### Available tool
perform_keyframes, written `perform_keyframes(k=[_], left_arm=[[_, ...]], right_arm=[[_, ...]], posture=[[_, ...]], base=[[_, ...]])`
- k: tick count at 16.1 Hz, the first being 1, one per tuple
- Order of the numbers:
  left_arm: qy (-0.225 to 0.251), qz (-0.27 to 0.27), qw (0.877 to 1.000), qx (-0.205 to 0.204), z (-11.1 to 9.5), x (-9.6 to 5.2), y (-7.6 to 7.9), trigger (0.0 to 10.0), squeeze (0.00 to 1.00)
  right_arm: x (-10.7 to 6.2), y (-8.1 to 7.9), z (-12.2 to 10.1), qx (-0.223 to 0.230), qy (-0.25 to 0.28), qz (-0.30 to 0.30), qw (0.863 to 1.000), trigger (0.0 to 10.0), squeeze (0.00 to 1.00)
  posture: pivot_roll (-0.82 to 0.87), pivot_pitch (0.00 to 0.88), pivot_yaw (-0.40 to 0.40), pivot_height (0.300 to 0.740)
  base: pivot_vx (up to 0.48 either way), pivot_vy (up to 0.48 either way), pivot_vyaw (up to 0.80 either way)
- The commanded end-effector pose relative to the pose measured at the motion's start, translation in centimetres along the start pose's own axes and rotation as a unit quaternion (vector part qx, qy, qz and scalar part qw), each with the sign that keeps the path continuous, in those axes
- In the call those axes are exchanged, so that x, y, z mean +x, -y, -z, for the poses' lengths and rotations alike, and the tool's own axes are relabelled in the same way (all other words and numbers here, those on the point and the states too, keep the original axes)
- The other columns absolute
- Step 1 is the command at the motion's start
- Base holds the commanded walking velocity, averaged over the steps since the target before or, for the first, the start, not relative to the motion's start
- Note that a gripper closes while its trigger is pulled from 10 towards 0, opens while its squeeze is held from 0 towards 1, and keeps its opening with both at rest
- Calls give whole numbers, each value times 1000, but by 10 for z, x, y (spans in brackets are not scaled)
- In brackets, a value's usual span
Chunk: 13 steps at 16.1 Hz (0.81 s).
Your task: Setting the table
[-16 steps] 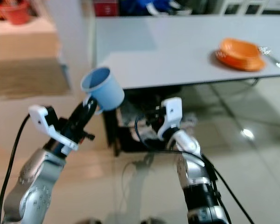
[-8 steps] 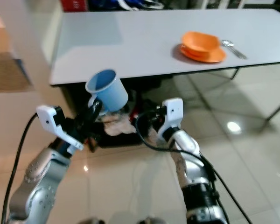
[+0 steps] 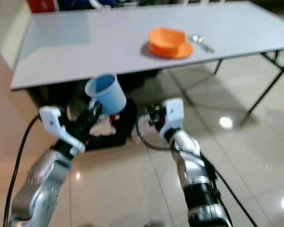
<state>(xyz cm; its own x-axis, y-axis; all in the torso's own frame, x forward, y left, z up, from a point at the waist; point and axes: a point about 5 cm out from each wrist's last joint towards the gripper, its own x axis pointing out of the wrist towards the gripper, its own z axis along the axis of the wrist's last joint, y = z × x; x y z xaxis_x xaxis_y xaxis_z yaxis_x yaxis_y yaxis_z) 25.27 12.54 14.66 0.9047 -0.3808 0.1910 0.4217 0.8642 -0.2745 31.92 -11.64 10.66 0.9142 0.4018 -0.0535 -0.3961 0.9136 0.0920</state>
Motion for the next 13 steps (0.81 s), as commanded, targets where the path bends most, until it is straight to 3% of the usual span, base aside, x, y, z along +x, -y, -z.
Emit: perform_keyframes(k=[1, 2, 13], left_arm=[[15, 2, 1000, 14, -9, 2, -1, 10000, 0], [19, 5, 1000, 15, -10, 4, 0, 10000, 0], [42, 50, 997, 44, -27, 22, 13, 10000, 0]], right_arm=[[3, -7, -2, 4, 1, -20, 1000, 10000, 0], [4, -7, -4, 1, 10, -13, 1000, 10000, 0], [4, -12, -10, 9, 30, -30, 999, 10000, 0]], posture=[[-105, 72, 6, 740], [-107, 71, 6, 740], [-112, 71, 12, 740]], base=[[480, 0, -800], [480, 0, -800], [480, 0, 0]])
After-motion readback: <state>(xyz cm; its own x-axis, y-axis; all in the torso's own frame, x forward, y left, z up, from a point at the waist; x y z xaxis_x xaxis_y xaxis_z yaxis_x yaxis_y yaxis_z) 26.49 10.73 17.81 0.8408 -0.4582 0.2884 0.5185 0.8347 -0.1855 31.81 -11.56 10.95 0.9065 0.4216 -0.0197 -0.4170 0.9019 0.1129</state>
